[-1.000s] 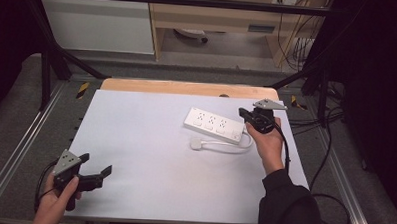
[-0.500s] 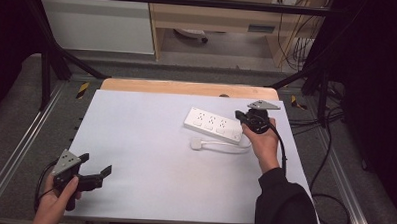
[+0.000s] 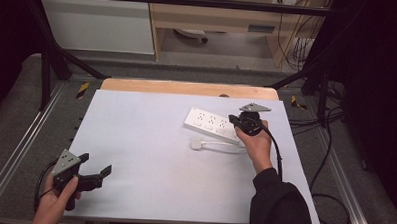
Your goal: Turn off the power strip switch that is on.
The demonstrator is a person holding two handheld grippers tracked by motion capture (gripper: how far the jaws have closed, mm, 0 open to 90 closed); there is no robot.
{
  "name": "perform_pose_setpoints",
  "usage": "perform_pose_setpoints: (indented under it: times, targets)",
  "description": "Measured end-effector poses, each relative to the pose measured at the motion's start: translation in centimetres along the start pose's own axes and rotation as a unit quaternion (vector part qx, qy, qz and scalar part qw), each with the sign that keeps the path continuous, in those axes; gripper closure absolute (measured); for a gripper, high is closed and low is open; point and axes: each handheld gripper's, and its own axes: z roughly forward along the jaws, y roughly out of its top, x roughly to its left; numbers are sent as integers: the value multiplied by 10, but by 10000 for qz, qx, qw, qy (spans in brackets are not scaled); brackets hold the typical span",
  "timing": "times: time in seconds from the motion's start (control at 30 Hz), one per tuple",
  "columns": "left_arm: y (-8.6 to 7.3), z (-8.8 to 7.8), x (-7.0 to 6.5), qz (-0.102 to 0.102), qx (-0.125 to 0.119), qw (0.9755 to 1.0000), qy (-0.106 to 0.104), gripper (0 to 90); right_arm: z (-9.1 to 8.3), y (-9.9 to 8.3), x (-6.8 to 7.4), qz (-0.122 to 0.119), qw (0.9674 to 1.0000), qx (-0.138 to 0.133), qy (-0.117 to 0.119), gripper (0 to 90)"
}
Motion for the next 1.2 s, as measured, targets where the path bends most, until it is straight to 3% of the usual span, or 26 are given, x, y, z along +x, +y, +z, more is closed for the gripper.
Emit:
perform_pose_setpoints:
  times: [0.6,1.2]
  targets:
    - [0,0,0,-28,-6,10000,-11,61,26,-14,20,-114,9992,296,223,900]
    - [0,0,0,-12,-14,10000,-16,61,34,-18,28,-103,9988,380,281,900]
